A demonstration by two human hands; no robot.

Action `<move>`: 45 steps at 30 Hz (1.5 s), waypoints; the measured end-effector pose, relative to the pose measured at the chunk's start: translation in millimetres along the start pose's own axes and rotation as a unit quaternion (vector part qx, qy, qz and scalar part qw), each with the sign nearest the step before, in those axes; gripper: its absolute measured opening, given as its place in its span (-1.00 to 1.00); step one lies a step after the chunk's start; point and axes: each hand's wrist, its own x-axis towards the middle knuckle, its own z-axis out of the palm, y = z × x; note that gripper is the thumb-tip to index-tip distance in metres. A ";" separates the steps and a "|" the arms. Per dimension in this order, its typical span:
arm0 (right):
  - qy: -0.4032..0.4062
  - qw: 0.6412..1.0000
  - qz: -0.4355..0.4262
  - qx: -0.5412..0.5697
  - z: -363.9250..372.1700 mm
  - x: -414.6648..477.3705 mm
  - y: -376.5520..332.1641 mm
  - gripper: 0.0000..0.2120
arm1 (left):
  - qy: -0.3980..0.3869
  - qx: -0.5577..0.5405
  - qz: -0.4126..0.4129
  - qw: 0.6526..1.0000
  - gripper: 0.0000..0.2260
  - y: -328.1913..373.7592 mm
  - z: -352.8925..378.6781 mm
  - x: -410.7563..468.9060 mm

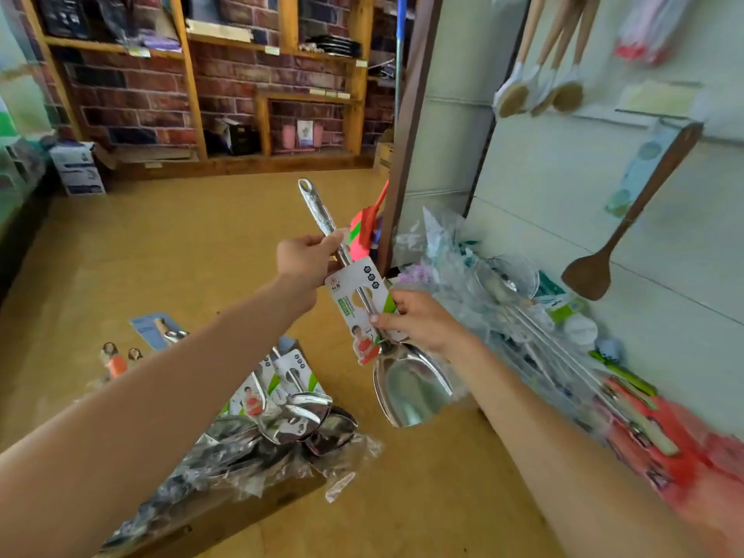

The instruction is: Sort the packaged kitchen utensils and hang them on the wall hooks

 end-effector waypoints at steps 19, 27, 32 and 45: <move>0.345 0.938 0.007 0.004 -206.2 -246.4 17.6 -0.87 | -0.307 -0.005 0.154 0.939 -0.88 82.7 299.4 -189.2; 0.444 0.896 -0.011 0.017 -277.7 -350.3 19.9 -0.74 | -0.420 -0.050 0.153 0.893 -0.80 114.2 396.1 -275.7; 0.504 0.863 -0.018 0.016 -315.9 -413.9 24.0 -0.83 | -0.478 -0.057 0.161 0.861 -0.80 126.1 455.0 -333.3; 0.615 0.789 -0.020 0.000 -382.7 -520.0 37.6 -0.79 | -0.569 -0.051 0.197 0.797 -0.91 137.5 546.9 -444.0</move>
